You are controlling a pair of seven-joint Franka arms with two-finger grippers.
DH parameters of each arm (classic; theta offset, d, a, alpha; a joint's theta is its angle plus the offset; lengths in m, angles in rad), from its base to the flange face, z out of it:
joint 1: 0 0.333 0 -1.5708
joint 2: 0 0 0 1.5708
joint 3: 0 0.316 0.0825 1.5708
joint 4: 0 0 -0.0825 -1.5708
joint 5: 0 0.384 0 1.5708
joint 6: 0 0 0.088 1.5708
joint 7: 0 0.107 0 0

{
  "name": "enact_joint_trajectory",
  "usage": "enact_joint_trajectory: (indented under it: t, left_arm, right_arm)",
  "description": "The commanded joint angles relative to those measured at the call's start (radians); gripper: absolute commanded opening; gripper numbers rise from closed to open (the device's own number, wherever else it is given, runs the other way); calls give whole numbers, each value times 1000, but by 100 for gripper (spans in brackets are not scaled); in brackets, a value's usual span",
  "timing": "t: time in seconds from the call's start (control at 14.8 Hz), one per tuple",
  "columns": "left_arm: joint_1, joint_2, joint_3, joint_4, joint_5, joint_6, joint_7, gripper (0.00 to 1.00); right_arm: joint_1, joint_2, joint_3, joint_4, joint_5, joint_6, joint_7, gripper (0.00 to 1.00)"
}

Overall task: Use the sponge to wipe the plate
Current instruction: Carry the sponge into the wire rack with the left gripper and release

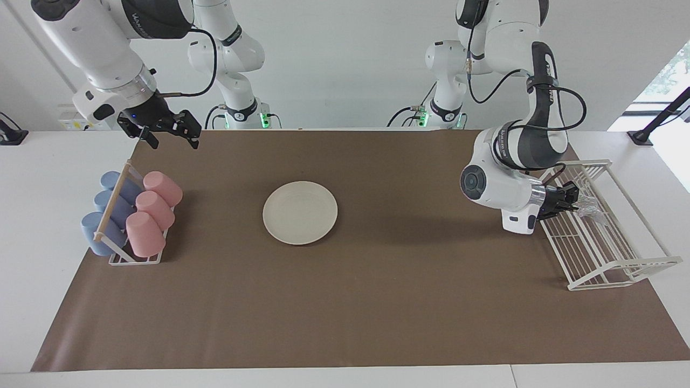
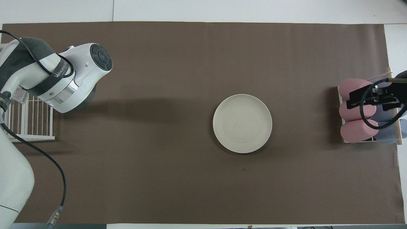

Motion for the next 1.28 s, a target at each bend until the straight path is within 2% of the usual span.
enact_joint_trajectory:
  t: [0.0,0.07,0.34,0.41,0.54,0.68,0.95,1.22]
  left_arm:
    - [16,-5,-6,-8,-11,30,-20,36]
    - [16,-5,-6,-8,-11,30,-20,62]
    - [14,-5,-6,-8,-13,28,-20,72]
    - [14,-6,-6,-8,-13,28,-20,79]
    - [14,-11,-6,-7,-13,30,-17,100]
    - [19,-18,-7,7,-55,36,-6,100]
    - [54,-104,-9,37,-253,87,104,100]
    - [71,-162,4,137,-560,77,184,100]
  right_arm:
    - [-7,-4,10,2,-20,6,-23,100]
    - [-6,-4,10,2,-20,7,-23,100]
    - [-4,-4,9,3,-32,3,-23,100]
    - [-3,-4,10,3,-60,1,-24,100]
    - [0,-1,19,20,-100,12,-29,100]
    - [3,-1,21,22,-92,10,-21,100]
    - [3,-1,22,23,-80,25,-17,100]
    - [3,-1,24,20,-80,39,-15,100]
